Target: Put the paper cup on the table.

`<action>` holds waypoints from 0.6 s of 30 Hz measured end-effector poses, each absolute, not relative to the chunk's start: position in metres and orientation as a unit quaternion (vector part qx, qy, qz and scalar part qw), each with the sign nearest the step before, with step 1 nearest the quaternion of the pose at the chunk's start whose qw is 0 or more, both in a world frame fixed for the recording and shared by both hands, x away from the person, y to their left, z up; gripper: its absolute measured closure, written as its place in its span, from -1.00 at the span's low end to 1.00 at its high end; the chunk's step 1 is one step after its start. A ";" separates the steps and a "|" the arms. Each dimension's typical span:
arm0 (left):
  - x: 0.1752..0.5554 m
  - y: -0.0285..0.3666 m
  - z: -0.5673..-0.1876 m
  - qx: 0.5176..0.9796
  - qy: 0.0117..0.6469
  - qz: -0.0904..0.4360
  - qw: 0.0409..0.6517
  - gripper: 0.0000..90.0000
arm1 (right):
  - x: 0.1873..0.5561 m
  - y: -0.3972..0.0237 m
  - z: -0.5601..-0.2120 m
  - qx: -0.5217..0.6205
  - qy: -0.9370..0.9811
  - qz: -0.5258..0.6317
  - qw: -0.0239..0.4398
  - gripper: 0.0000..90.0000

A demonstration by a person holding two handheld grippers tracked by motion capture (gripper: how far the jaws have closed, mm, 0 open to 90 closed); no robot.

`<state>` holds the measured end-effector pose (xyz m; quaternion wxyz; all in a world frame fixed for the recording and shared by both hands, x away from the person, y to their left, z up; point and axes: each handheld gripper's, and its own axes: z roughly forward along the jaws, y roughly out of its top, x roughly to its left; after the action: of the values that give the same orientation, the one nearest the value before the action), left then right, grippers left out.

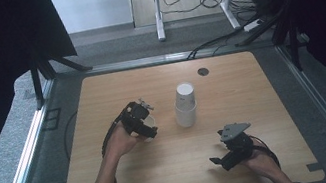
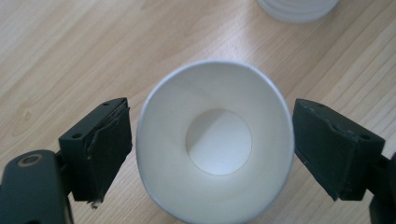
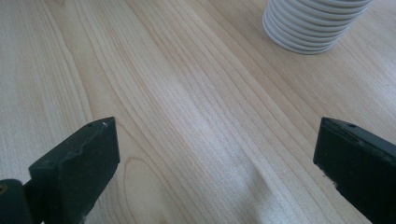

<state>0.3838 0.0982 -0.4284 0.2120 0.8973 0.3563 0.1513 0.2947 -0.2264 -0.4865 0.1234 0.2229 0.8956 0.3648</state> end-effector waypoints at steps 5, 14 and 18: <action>0.377 0.101 -0.420 0.893 0.352 0.152 0.236 -0.71 | 0.295 -0.226 -0.487 0.223 0.896 0.364 0.122 -1.00; 0.356 0.108 -0.405 0.876 0.343 0.177 0.290 -0.71 | 0.294 -0.227 -0.484 0.227 0.894 0.367 0.117 -1.00; 0.346 0.112 -0.398 0.867 0.342 0.182 0.313 -0.71 | 0.294 -0.229 -0.482 0.231 0.893 0.369 0.114 -1.00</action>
<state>0.3455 0.1121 -0.3978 0.3128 0.8672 0.3422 0.1817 0.2944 -0.2285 -0.4825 0.1137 0.2310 0.8929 0.3693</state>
